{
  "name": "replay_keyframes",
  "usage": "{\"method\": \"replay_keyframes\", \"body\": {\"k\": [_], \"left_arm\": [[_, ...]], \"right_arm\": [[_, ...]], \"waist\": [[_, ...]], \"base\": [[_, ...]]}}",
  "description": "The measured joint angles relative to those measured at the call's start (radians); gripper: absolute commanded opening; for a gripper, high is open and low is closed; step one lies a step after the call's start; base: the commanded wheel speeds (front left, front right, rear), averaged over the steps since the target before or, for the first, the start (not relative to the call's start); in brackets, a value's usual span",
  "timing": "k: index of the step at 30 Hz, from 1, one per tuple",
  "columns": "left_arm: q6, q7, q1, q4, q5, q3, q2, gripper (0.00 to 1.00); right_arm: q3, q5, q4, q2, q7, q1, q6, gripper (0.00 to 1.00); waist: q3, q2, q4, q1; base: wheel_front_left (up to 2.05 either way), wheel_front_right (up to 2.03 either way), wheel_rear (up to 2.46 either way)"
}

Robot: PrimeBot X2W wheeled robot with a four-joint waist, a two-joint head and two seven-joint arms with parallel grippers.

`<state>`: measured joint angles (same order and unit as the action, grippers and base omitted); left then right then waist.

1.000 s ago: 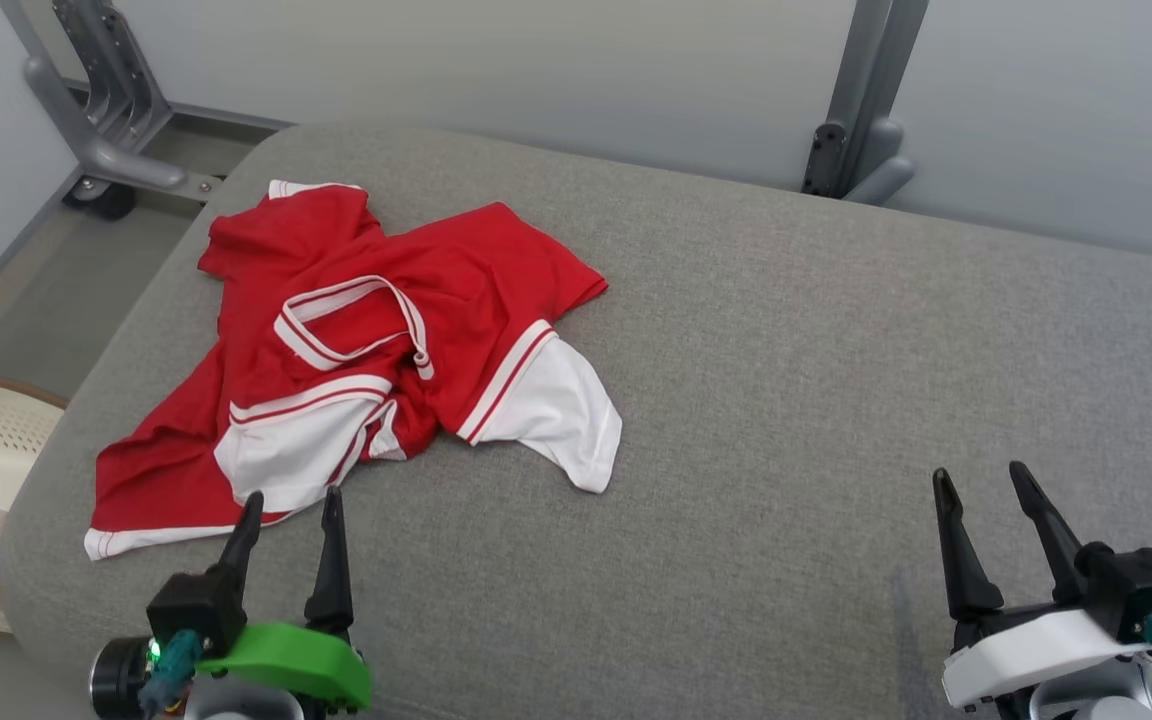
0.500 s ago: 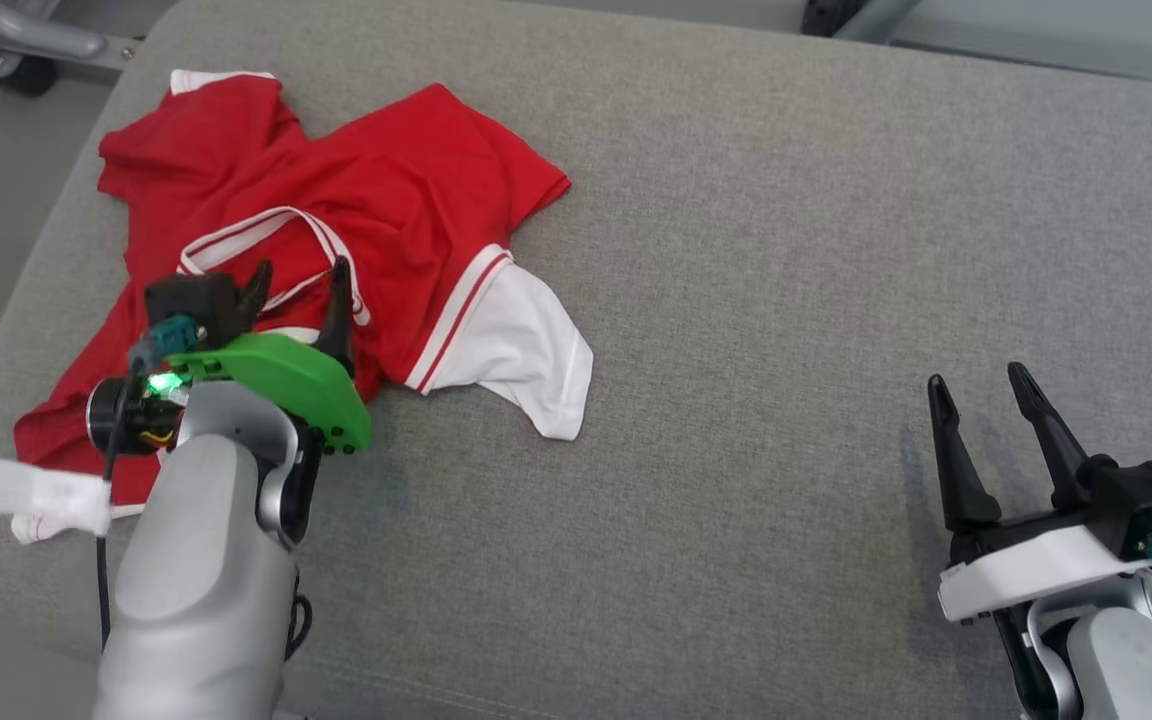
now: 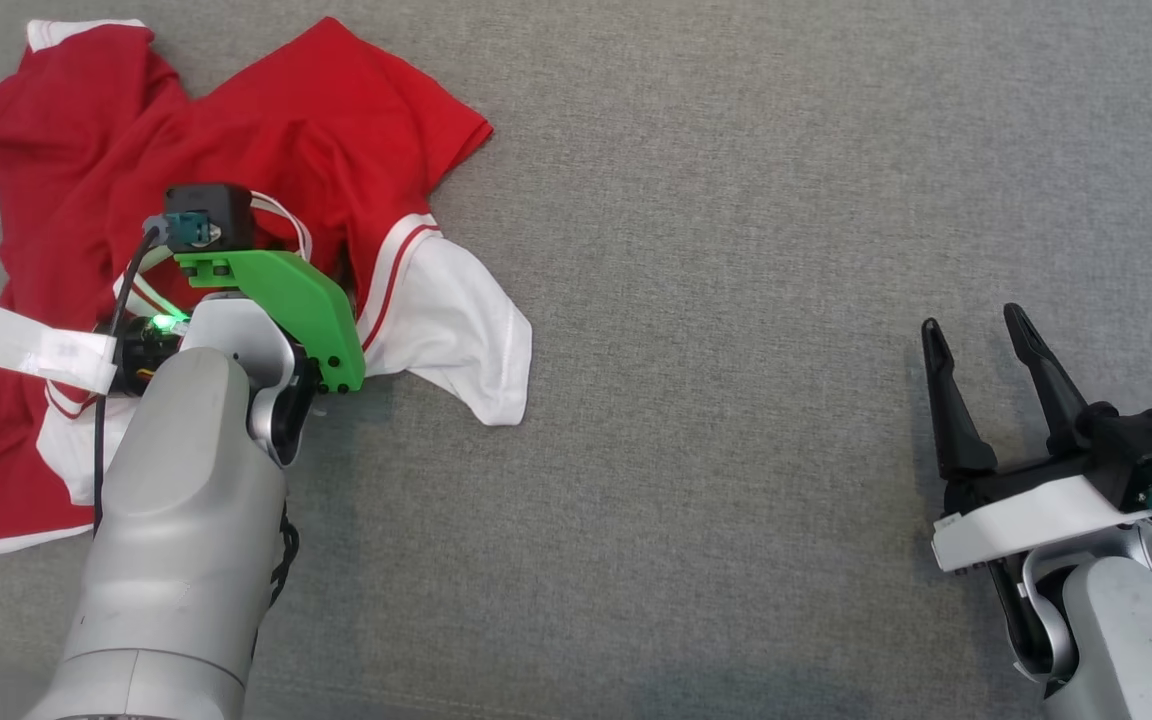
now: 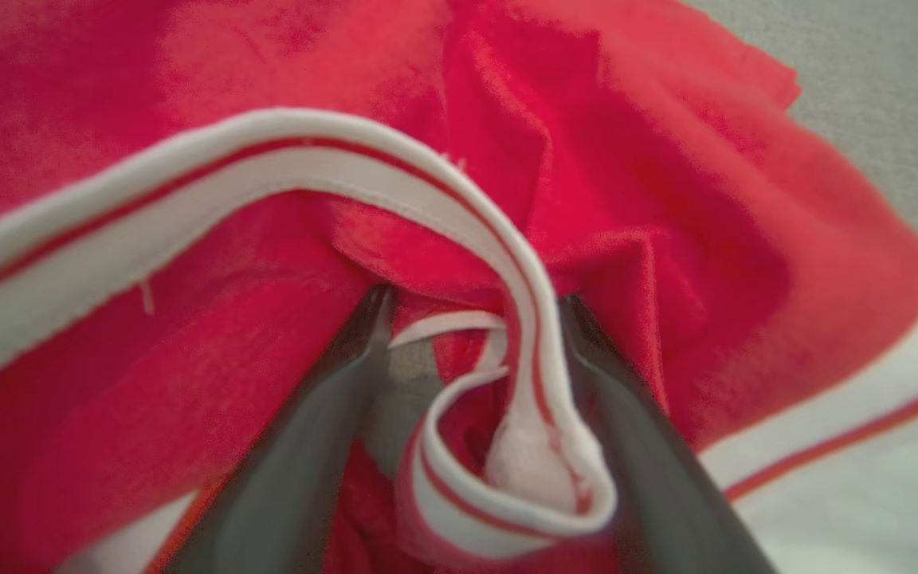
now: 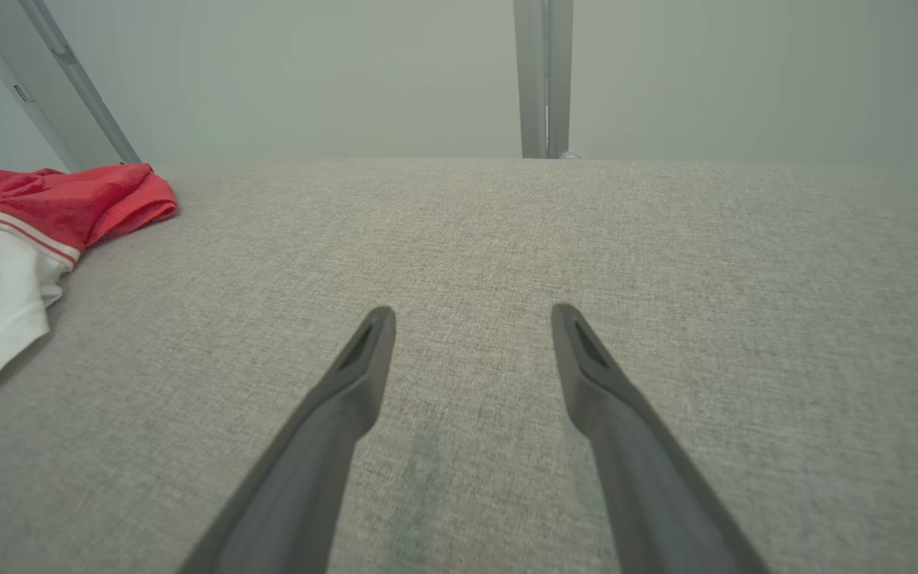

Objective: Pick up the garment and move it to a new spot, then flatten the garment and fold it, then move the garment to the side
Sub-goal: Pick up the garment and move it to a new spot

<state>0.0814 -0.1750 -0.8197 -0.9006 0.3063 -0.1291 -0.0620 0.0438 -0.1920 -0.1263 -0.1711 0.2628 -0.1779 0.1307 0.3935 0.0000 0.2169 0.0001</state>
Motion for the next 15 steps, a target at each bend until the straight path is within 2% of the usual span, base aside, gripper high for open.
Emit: {"method": "replay_keyframes", "body": {"k": [1,2,5,9,15], "left_arm": [[0.001,-0.001,-0.007,-0.016,-0.007,-0.007,-0.003,0.32],[0.002,0.0,-0.012,-0.03,-0.008,-0.013,-0.005,0.0],[0.016,0.025,-0.024,-0.05,-0.011,-0.033,-0.012,0.0],[0.025,0.115,-0.032,-0.035,-0.004,-0.034,-0.008,0.0],[0.031,0.213,-0.034,0.052,0.011,-0.038,-0.007,0.0]], "right_arm": [[0.0,0.0,-0.002,0.001,0.0,-0.002,0.0,1.0],[0.0,0.0,-0.004,0.002,0.0,-0.003,0.0,1.0],[-0.001,-0.003,-0.012,0.009,0.0,-0.006,0.0,1.0],[-0.007,-0.007,-0.02,0.02,0.0,0.01,0.0,1.0],[-0.014,-0.018,-0.037,0.043,0.0,0.066,0.0,1.0]], "waist": [[0.003,0.0,-0.006,0.0],[0.006,0.0,-0.011,0.0],[0.006,0.0,-0.025,0.0],[-0.014,0.0,-0.03,0.0],[-0.08,0.0,-0.02,0.0]], "base": [[0.0,0.0,0.0],[0.0,0.0,0.0],[0.0,0.0,0.0],[0.0,0.0,0.0],[0.0,0.0,0.0]]}}
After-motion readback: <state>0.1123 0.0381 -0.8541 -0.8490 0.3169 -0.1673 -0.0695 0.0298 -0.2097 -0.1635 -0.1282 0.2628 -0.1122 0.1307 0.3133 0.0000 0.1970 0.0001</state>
